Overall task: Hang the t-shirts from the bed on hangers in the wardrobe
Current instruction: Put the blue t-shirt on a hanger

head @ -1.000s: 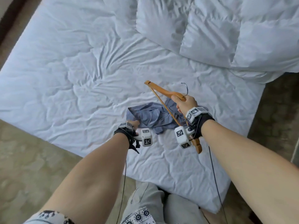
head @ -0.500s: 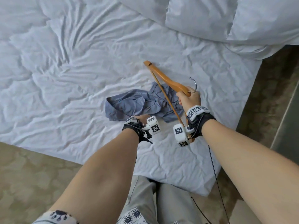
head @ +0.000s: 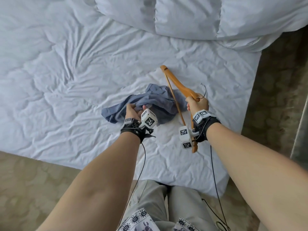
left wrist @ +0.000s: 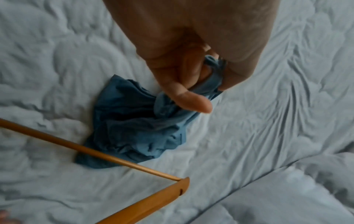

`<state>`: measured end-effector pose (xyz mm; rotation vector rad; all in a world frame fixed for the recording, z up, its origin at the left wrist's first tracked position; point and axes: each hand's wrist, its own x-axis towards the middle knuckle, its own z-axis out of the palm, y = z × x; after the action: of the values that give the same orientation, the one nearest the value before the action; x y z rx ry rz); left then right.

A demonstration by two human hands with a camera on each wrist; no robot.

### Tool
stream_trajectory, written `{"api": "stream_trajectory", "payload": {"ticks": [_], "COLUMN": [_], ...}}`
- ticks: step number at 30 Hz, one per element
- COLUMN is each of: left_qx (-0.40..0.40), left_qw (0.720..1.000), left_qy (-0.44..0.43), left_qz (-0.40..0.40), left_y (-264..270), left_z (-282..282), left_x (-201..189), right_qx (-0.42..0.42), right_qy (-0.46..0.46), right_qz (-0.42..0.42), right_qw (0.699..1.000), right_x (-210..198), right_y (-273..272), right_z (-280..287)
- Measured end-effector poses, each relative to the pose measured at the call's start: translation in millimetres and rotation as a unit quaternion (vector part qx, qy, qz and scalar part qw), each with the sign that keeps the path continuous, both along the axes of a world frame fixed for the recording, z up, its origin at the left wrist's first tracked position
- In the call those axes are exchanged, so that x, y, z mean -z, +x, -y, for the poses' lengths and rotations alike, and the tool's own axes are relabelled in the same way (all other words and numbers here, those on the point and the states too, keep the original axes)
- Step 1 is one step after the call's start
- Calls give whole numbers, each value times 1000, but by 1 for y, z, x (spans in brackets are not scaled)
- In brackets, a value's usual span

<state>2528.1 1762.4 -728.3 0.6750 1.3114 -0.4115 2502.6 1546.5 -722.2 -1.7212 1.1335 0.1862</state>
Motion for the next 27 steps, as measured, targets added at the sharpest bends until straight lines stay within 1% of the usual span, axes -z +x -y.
{"api": "stream_trajectory", "payload": {"ticks": [2,4,5,6,7,8,9,11,12,14,15,17,18,19,22,23,24,25,27], "left_qx": [17,86,166,261,345,422,477,517,532,576,589,603,599,589,542,517,481,461,443], "left_qw": [999,992,977,953,924,886,857,838,830,803,798,794,798,806,829,844,865,874,882], "left_qy": [31,72,122,151,167,192,189,164,154,146,127,79,60,63,140,143,142,152,162], "left_qz": [30,60,50,27,10,-9,-38,-66,-60,-44,-34,-26,-21,-21,-3,-8,-8,-3,21], "left_y": [4,6,6,3,-3,-10,-17,-26,-26,-22,-19,-16,-15,-13,-8,-7,-5,-1,4], "left_z": [-7,-11,-12,-13,-13,-12,-11,-6,-1,9,14,21,23,25,21,21,21,22,24], "left_x": [-4,5,9,23,33,42,45,50,51,57,60,67,72,73,90,87,89,86,79], "right_qx": [-8,-16,-18,-20,-22,-26,-28,-24,-22,-22,-24,-32,-37,-40,-49,-53,-56,-57,-58], "right_qy": [4,6,6,6,5,7,11,20,22,22,22,27,30,32,41,44,48,50,50], "right_qz": [5,12,13,12,11,10,8,6,5,6,5,0,-4,-7,-7,-7,-8,-9,-12], "right_qw": [1000,1000,1000,1000,1000,1000,1000,999,1000,1000,999,999,999,999,998,998,997,997,997], "right_x": [-1,0,0,-1,0,1,3,6,7,10,13,19,22,25,30,31,32,34,35], "right_y": [1,3,3,3,2,0,-2,-8,-11,-16,-19,-22,-23,-23,-22,-22,-21,-20,-19], "right_z": [3,5,5,5,6,6,6,6,6,5,6,6,5,5,3,2,1,1,1]}}
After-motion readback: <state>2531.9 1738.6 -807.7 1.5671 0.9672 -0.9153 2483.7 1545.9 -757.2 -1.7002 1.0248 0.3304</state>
